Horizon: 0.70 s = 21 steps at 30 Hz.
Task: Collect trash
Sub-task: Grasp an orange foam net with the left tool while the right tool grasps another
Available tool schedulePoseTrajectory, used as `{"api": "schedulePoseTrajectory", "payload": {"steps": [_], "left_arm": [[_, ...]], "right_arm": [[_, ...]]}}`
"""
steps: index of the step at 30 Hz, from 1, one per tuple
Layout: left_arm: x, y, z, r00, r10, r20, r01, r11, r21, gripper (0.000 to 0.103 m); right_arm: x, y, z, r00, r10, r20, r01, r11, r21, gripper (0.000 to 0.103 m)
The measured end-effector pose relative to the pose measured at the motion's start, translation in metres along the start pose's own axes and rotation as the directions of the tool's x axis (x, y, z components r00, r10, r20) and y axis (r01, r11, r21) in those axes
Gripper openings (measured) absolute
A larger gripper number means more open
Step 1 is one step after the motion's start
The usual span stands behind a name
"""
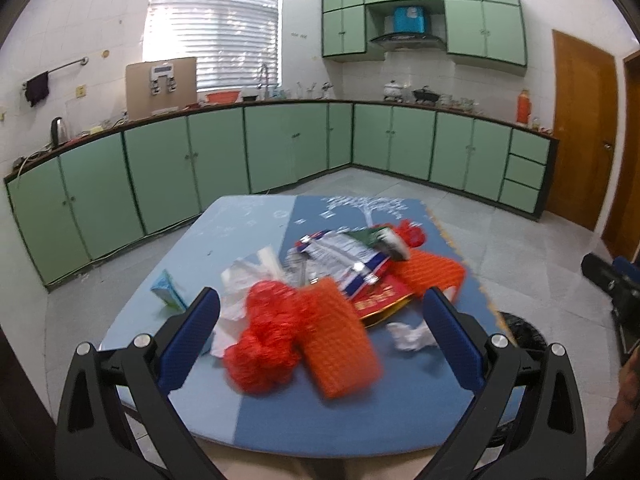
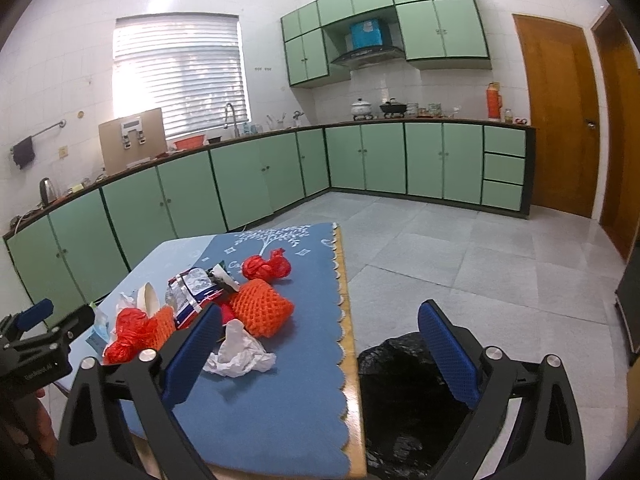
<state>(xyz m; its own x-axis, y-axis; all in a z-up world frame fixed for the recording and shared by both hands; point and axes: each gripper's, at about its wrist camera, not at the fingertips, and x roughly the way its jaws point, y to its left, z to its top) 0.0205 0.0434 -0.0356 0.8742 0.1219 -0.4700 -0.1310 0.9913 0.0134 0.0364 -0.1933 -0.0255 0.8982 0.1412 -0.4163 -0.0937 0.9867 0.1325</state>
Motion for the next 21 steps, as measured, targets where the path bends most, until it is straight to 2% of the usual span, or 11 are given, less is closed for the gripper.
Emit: {"api": "schedulePoseTrajectory", "payload": {"steps": [5, 8, 9, 15, 17, 21], "left_arm": [[0.024, 0.011, -0.011, 0.999, 0.012, -0.052, -0.012, 1.000, -0.011, 0.098], [0.036, 0.011, -0.018, 0.996, -0.004, -0.085, 0.003, 1.000, -0.015, 0.086], [0.040, 0.011, -0.020, 0.995, -0.014, -0.098, 0.012, 1.000, -0.017, 0.079], [0.070, -0.004, -0.039, 0.978, -0.092, -0.190, 0.088, 0.996, -0.031, 0.072], [0.079, -0.009, -0.044, 0.975, -0.092, -0.204, 0.090, 0.996, -0.019, 0.070], [0.100, -0.011, -0.052, 0.960, -0.104, -0.259, 0.096, 0.994, -0.046, 0.057]], "right_arm": [[0.035, 0.010, -0.003, 0.998, 0.044, -0.037, -0.045, 0.999, -0.015, 0.084], [0.052, 0.014, -0.005, 0.996, 0.060, -0.060, -0.062, 0.998, -0.022, 0.080], [0.057, 0.015, -0.007, 0.996, 0.065, -0.067, -0.067, 0.997, -0.025, 0.078], [0.083, 0.024, -0.013, 0.992, 0.072, -0.100, -0.077, 0.996, -0.053, 0.074], [0.093, 0.024, -0.013, 0.991, 0.069, -0.111, -0.075, 0.996, -0.052, 0.072], [0.107, 0.025, -0.015, 0.989, 0.073, -0.125, -0.080, 0.996, -0.051, 0.069]]}}
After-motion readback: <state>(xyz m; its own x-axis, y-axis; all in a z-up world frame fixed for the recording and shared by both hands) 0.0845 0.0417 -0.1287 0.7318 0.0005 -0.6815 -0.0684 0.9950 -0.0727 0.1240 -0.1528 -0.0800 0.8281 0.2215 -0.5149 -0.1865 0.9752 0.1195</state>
